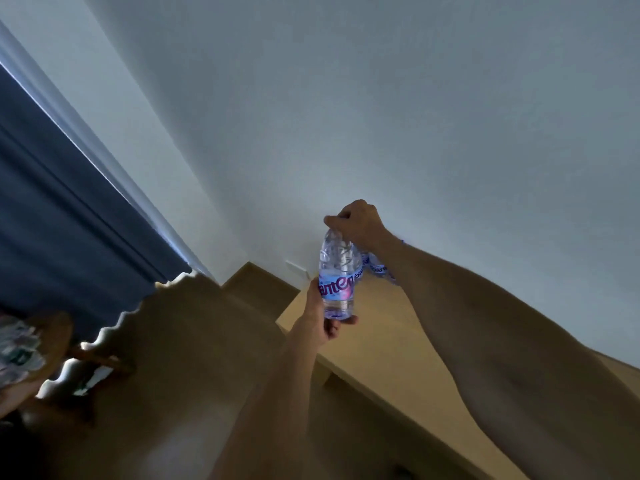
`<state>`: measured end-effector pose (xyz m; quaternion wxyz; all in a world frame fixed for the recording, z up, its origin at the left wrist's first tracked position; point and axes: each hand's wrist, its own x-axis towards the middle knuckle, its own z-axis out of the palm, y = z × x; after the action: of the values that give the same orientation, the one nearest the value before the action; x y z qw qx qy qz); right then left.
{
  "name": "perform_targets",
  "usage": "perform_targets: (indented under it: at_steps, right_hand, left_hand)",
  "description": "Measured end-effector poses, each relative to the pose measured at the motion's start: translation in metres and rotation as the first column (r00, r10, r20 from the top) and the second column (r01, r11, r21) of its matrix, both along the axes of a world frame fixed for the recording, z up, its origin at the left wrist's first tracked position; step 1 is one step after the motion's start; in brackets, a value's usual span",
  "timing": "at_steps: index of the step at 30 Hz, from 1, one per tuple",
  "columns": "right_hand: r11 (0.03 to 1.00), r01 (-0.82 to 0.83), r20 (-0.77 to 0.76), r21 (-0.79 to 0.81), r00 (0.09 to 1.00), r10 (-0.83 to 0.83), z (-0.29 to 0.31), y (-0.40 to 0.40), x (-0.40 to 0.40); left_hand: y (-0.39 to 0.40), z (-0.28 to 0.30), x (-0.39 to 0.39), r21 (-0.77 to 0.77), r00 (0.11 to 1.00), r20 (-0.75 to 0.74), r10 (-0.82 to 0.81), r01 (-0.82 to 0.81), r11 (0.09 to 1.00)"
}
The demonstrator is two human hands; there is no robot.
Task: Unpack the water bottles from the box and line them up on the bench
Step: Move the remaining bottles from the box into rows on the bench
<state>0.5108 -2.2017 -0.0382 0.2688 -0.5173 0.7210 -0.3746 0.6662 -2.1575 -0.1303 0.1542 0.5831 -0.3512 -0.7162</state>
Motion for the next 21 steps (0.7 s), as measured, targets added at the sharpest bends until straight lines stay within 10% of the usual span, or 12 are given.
perform_targets:
  at_steps: [11,15,21]
  right_hand:
    - [0.91,-0.071,-0.235,0.41,0.955,0.18,-0.026,-0.045,-0.065]
    - [0.876,-0.06,-0.382,0.479,0.884,0.269,-0.061,-0.058,-0.058]
    - [0.856,0.078,-0.527,0.512,0.815,0.241,-0.128,-0.099,-0.054]
  left_hand:
    - [-0.057,-0.043,-0.045,0.168,0.931,0.139,-0.336,0.313,0.935]
    - [-0.101,-0.058,-0.049,-0.037,0.799,0.484,-0.356,0.426,0.904]
    - [-0.203,-0.073,-0.031,-0.231,0.316,0.931,-0.184,0.899,0.371]
